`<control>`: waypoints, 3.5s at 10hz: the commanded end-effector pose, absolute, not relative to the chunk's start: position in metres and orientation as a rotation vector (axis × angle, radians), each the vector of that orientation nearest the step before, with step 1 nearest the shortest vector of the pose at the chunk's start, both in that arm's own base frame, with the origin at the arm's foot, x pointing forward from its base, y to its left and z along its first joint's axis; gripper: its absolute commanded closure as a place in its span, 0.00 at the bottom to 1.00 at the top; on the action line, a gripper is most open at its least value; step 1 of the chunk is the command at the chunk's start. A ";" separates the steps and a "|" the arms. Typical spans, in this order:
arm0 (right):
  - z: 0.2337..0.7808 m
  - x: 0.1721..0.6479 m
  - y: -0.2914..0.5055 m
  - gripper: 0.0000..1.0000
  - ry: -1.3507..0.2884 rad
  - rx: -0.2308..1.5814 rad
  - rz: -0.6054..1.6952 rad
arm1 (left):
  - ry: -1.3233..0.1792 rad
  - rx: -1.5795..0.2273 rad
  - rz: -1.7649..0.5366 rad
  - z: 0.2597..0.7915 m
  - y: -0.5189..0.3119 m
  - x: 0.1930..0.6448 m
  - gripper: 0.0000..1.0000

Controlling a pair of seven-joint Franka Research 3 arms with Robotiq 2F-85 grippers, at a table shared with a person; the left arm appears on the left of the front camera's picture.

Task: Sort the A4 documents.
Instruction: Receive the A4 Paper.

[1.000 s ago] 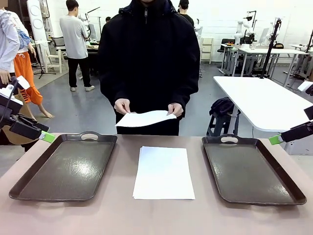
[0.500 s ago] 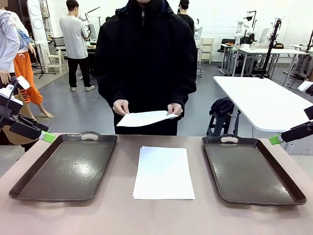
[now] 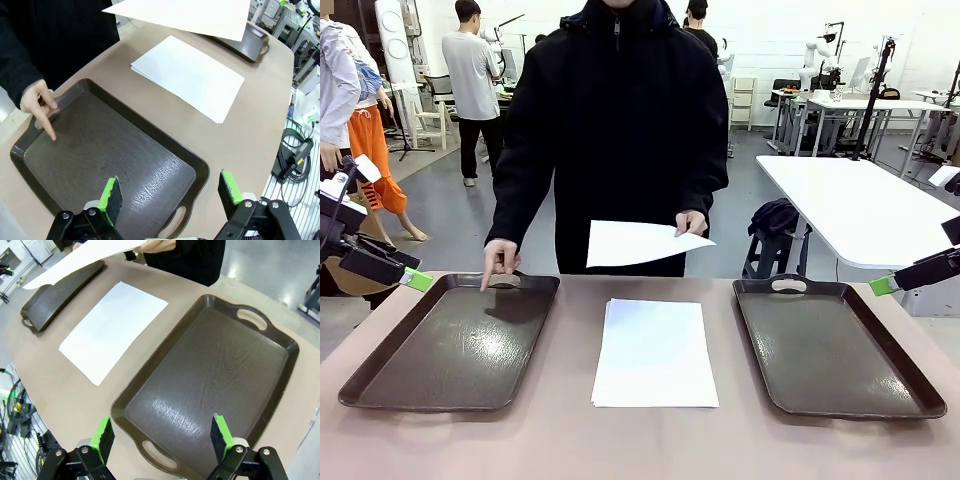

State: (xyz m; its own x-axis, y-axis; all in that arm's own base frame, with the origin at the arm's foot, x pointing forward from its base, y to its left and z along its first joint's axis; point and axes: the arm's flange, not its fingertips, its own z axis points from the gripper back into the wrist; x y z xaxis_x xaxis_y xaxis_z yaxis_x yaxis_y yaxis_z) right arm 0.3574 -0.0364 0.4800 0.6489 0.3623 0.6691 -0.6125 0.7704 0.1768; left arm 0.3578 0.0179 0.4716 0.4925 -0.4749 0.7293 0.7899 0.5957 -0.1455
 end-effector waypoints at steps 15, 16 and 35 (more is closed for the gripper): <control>0.479 0.358 -0.037 0.00 -0.658 0.424 0.575 | -0.644 -0.750 -0.575 0.458 -0.019 0.400 0.00; 0.479 0.358 -0.037 0.00 -0.658 0.424 0.575 | -0.617 -0.793 -0.540 0.456 -0.029 0.414 0.00; 0.479 0.358 -0.037 0.00 -0.658 0.424 0.575 | -0.132 -1.372 -0.084 0.388 -0.203 0.588 0.00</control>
State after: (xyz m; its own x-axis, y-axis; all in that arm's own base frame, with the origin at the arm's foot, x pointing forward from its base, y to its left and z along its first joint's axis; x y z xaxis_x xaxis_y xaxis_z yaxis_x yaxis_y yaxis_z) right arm 0.3568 -0.0370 0.4807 0.6495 0.3631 0.6681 -0.6105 0.7727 0.1736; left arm 0.5796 -0.1973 0.3866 0.9867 0.0114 0.1624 0.1555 0.2282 -0.9611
